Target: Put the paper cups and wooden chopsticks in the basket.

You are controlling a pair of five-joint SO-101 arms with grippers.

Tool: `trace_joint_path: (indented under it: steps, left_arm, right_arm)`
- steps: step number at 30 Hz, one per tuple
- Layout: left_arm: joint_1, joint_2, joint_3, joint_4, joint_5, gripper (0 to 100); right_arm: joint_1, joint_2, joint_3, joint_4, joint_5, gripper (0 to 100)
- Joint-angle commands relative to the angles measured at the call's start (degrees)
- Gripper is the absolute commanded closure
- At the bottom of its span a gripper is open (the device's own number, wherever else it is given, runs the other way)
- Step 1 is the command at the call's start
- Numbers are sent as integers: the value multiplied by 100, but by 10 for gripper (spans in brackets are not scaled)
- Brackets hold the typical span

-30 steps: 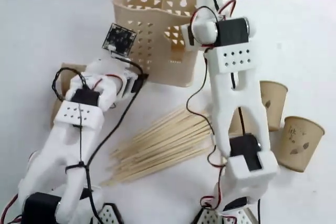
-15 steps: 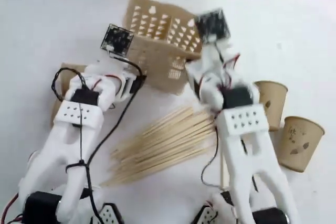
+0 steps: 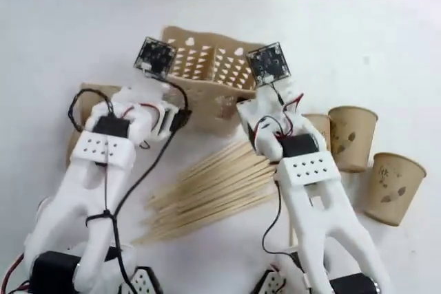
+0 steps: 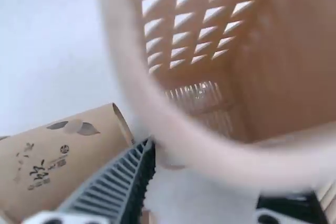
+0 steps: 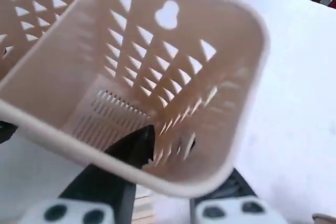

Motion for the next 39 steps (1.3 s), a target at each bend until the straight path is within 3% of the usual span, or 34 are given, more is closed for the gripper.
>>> trace_joint_path:
  steps: [1, 7, 13, 20, 30, 36, 39]
  left_arm:
    - [-119, -119, -1547, 1785, 35, 704]
    - [-321, -119, -3446, 4202, -369, 717]
    - [-1059, -84, -5204, 4941, -316, 717]
    - [-892, 330, -5600, 4677, 510, 717]
    - [-681, 1912, -5125, 4484, 545, 736]
    - [-251, 2624, -5231, 4343, 554, 862]
    - [-84, 2879, -5275, 4141, 580, 897]
  right_arm:
    - [-4, 31, -519, 382, 97, 982]
    - [-154, 40, -554, 400, 123, 982]
    - [-268, 40, -325, 382, 132, 982]
    - [-268, 31, -97, 251, 132, 982]
    - [-268, -13, 26, 215, 123, 974]
    - [-259, -31, 26, 409, 132, 810]
    - [-259, -57, 9, 567, 132, 790]
